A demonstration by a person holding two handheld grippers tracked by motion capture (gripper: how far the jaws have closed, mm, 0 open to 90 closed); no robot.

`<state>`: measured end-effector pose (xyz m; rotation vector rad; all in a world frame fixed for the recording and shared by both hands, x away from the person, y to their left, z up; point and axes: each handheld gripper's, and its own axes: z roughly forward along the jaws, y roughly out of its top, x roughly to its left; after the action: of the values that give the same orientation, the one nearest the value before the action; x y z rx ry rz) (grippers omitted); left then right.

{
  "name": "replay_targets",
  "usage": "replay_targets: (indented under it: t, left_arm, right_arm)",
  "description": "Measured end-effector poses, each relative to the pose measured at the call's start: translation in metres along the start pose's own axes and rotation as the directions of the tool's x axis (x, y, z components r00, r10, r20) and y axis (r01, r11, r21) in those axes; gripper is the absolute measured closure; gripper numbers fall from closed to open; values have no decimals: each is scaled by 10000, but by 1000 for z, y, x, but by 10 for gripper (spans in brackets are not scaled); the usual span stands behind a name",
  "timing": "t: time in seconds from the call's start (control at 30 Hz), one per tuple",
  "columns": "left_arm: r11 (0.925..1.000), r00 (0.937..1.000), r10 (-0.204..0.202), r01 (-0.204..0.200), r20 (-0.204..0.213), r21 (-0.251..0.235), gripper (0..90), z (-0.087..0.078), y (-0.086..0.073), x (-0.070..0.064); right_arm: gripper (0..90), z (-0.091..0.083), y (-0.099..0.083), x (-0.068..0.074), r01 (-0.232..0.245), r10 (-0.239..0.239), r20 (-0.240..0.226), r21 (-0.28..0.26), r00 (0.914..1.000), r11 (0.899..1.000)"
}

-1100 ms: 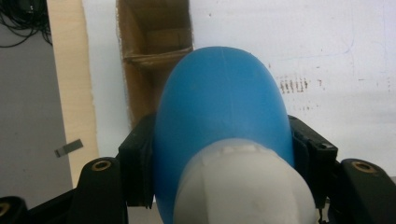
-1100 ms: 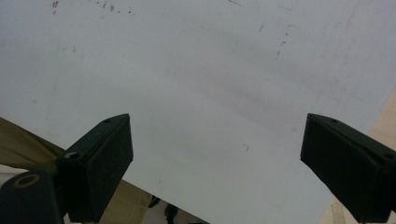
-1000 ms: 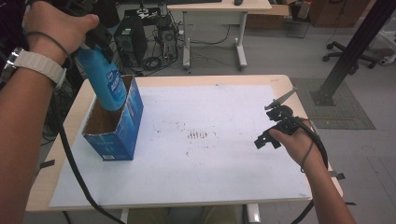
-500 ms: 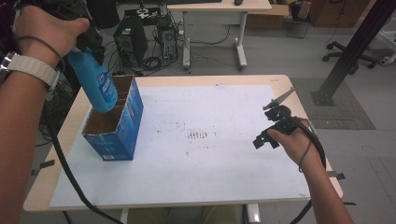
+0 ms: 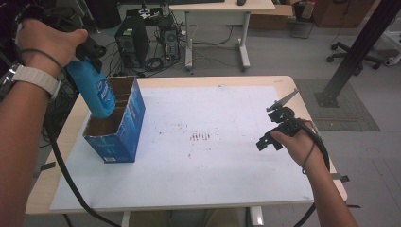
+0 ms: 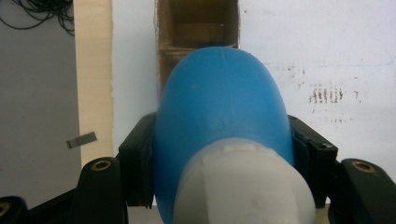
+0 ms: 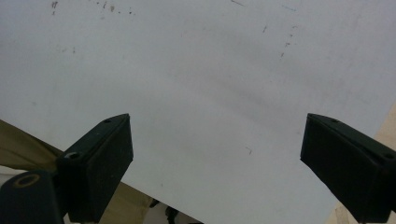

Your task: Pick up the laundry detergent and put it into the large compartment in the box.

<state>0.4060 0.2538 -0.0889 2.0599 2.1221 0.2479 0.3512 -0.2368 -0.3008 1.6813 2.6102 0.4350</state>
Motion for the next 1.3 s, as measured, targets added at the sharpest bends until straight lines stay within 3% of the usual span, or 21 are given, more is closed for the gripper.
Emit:
replay_targets:
  t: [0.5, 1.3]
  left_arm:
    - [9996, 9999, 62, -60, -92, 273, 376, 36, -2, 6]
    - [9985, 9999, -35, 29, 103, 549, 376, 86, -9, 14]
  right_arm:
    - [93, 4, 0, 0, -23, 23, -40, 56, 10000, 10000]
    - [92, 9, -1, 1, -44, 45, -73, 140, 10000, 9999]
